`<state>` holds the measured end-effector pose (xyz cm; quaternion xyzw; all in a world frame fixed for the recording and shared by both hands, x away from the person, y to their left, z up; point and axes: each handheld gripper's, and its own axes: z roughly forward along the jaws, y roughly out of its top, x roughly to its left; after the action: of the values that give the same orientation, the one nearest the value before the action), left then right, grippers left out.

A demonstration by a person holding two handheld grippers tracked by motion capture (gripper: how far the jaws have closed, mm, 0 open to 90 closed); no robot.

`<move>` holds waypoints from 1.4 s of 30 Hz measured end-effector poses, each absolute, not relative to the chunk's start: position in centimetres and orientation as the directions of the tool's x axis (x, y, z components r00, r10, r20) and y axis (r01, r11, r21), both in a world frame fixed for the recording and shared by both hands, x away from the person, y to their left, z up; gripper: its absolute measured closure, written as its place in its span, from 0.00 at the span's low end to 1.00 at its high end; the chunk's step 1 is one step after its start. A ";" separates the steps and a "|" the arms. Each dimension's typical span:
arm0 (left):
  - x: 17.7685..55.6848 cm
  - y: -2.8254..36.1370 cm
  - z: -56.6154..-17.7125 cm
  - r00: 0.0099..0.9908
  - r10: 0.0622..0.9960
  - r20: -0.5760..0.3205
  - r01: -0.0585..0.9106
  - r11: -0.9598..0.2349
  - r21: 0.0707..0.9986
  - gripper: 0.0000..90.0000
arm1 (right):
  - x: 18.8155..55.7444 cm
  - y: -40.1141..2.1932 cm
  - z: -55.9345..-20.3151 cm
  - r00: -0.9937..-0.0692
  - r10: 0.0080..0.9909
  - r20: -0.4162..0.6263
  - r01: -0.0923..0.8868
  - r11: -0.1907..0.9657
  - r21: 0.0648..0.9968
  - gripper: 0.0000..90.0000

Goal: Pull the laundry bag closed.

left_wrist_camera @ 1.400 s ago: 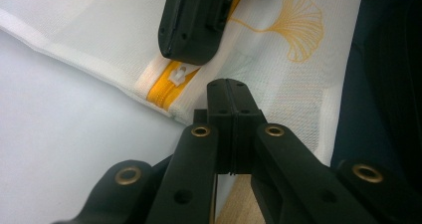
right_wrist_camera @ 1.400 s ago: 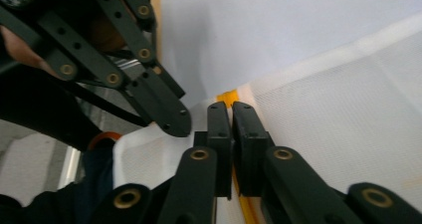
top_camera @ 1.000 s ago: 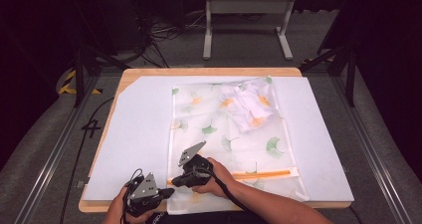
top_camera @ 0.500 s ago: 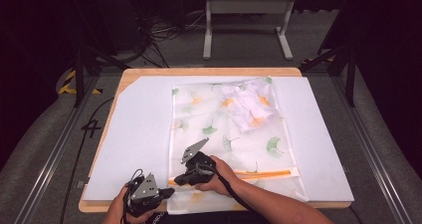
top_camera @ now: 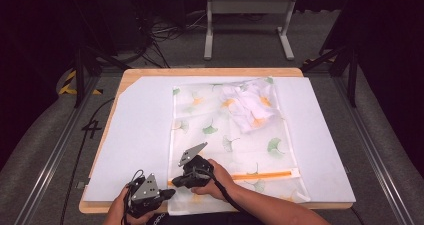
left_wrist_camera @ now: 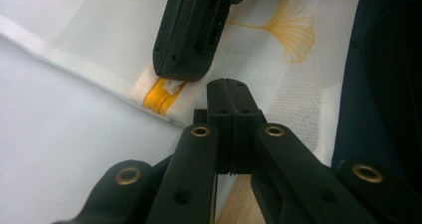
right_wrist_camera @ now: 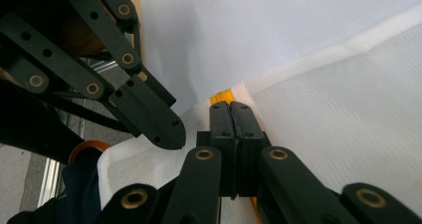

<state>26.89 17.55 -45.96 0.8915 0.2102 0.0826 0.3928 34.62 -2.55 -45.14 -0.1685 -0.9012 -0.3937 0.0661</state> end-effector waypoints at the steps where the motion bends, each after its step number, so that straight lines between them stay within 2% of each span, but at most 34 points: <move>1: 26.9 17.5 -46.0 0.898 0.440 -0.020 0.311 -0.603 0.735 1.00 | 34.6 -2.6 -45.2 -0.932 0.257 0.255 0.362 0.629 0.688 1.00; 6: 26.9 17.5 -45.9 0.899 0.437 -0.011 0.305 -0.607 0.734 1.00 | 34.8 -2.8 -45.0 -0.931 0.262 0.254 0.365 0.628 0.687 1.00; 12: 26.8 17.5 -45.9 0.897 0.442 -0.011 0.308 -0.607 0.733 1.00 | 35.2 -3.3 -44.4 -0.942 0.222 0.252 0.336 0.651 0.681 1.00; 20: 27.2 17.0 -45.5 0.880 0.469 0.071 0.278 -0.631 0.724 1.00 | 34.8 -3.1 -44.4 -0.955 0.201 0.219 0.297 0.673 0.678 1.00; 42: 27.7 17.1 -45.8 0.874 0.485 0.019 0.322 -0.608 0.726 1.00 | 34.6 -3.8 -43.9 -0.964 0.189 0.187 0.266 0.687 0.677 1.00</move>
<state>27.72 17.14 -45.78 0.8902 0.2266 0.1073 0.3804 34.64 -3.76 -43.93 -0.1239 -0.9169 -0.3760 0.0511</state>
